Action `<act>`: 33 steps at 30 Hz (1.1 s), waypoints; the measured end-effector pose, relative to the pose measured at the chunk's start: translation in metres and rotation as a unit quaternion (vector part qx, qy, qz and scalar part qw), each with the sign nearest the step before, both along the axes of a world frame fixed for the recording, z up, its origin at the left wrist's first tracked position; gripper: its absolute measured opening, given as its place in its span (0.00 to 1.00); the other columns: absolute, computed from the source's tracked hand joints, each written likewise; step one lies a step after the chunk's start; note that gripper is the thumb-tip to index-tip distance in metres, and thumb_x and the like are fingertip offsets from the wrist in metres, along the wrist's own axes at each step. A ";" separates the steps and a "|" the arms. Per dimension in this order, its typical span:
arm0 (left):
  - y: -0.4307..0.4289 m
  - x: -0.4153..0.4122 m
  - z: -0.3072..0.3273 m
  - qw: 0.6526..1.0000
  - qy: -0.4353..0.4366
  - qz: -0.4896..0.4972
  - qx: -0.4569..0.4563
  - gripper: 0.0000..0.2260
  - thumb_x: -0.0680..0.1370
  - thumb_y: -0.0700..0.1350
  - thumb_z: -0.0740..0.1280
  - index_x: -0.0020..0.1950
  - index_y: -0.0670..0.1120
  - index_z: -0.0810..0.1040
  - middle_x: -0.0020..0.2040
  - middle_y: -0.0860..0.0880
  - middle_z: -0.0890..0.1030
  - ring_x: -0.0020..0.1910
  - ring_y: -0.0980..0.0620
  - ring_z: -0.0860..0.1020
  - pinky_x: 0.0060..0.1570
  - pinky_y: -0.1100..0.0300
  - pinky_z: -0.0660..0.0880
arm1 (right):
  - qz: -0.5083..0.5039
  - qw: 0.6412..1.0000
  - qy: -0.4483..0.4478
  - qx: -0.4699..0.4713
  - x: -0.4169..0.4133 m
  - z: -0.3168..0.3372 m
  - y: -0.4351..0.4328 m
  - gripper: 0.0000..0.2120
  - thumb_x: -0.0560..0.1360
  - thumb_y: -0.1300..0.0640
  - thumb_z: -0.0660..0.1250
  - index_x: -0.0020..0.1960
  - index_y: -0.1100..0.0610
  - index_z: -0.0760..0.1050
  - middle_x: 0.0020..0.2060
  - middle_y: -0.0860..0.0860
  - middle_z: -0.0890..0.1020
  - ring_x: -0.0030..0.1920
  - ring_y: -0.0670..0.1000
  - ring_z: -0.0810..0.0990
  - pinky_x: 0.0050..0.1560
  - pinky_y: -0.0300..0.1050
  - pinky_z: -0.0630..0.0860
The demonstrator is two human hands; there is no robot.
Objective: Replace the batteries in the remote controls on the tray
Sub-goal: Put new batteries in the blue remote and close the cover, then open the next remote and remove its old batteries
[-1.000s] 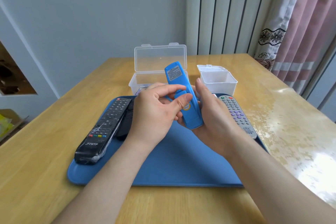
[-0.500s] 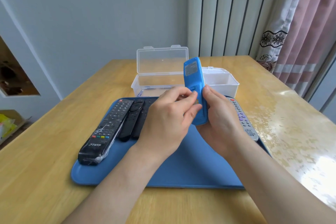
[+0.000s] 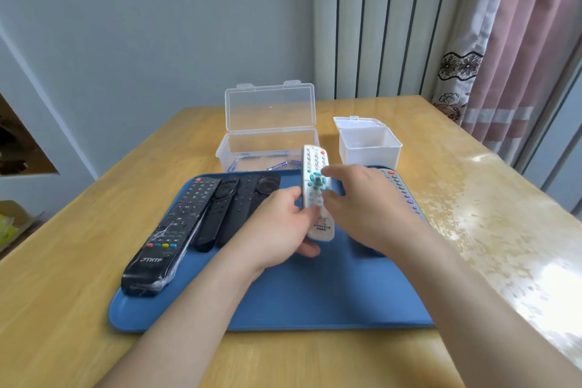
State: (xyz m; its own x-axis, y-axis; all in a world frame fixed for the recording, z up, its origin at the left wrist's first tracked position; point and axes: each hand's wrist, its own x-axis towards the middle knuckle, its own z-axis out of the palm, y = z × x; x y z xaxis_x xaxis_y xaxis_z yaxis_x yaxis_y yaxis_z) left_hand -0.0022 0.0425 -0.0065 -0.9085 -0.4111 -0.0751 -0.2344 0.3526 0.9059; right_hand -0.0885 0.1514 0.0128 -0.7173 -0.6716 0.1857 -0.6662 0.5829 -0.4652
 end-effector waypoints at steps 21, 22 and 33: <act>0.018 -0.005 -0.009 0.934 -0.060 -0.063 -0.347 0.20 0.77 0.54 0.66 0.69 0.54 0.69 0.62 0.54 0.75 0.59 0.51 0.74 0.56 0.57 0.70 | -0.037 0.985 0.060 0.161 -0.020 -0.019 0.006 0.10 0.81 0.55 0.54 0.59 0.51 0.70 0.61 0.47 0.72 0.66 0.55 0.63 0.53 0.55 0.64; 0.017 -0.004 -0.009 0.935 -0.056 -0.065 -0.344 0.19 0.77 0.52 0.65 0.68 0.54 0.69 0.60 0.55 0.76 0.59 0.51 0.73 0.55 0.57 0.70 | -0.017 0.989 0.066 0.130 -0.018 -0.019 0.004 0.12 0.82 0.53 0.52 0.61 0.50 0.71 0.60 0.45 0.72 0.66 0.54 0.63 0.53 0.54 0.64; -0.023 0.010 -0.002 0.836 -0.179 0.065 -0.515 0.16 0.77 0.60 0.62 0.52 0.48 0.72 0.56 0.51 0.74 0.60 0.47 0.68 0.43 0.56 0.67 | 0.003 0.983 0.103 0.153 -0.012 -0.027 -0.004 0.07 0.81 0.51 0.54 0.46 0.51 0.68 0.56 0.46 0.74 0.63 0.54 0.67 0.50 0.54 0.61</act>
